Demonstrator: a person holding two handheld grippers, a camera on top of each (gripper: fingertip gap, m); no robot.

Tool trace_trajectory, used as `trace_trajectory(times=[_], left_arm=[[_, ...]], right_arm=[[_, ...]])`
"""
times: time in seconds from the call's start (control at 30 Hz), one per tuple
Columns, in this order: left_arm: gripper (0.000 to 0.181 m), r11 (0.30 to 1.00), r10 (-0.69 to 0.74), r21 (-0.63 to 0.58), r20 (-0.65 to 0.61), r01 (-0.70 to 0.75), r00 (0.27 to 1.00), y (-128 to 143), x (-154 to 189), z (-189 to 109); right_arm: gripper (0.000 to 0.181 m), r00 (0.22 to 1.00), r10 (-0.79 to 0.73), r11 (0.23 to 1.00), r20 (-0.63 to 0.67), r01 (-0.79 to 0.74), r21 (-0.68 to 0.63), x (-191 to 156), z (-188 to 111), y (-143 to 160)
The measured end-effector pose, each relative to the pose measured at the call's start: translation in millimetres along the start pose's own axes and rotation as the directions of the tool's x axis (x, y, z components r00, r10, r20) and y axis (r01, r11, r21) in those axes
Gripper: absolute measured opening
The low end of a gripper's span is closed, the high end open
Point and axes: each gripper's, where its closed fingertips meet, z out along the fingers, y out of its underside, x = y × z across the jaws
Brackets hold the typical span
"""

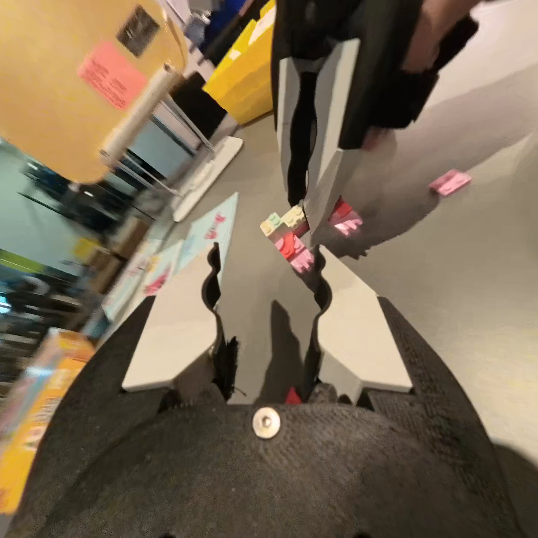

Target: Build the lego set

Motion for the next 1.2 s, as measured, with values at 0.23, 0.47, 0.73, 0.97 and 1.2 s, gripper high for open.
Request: trace_trajectory(times=[0.23, 0.47, 0.73, 0.97, 1.2], left_arm=[[0.067, 0.970, 0.244, -0.034, 0.192, -0.242, 0.951, 1.1, -10.0, 1.7], [0.063, 0.921, 0.389, -0.097, 0.204, -0.377, 0.898, 8.0, -3.1, 6.4], [0.074, 0.899, 0.433, -0.079, 0.316, -0.431, 0.844, -5.0, -11.5, 1.4], [0.057, 0.859, 0.509, -0.134, 0.316, -0.493, 0.801, 0.7, -8.2, 4.5], [0.035, 0.802, 0.590, -0.163, 0.361, -0.574, 0.722, -4.0, -8.8, 1.3]], right_arm=[[0.018, 0.997, -0.019, 1.000, 0.073, 0.017, 0.023, -12.4, 7.5, -10.8], [0.017, 0.999, -0.022, 1.000, 0.040, 0.022, 0.003, -0.8, 7.9, -6.3], [0.017, 0.993, -0.038, 0.999, 0.112, 0.035, 0.027, -7.7, -4.0, -13.1], [0.017, 0.971, -0.072, 0.997, 0.228, 0.069, 0.022, -28.5, -3.3, -15.6], [0.017, 0.957, -0.078, 0.996, 0.280, 0.063, 0.060, -39.4, -4.0, -23.9]])
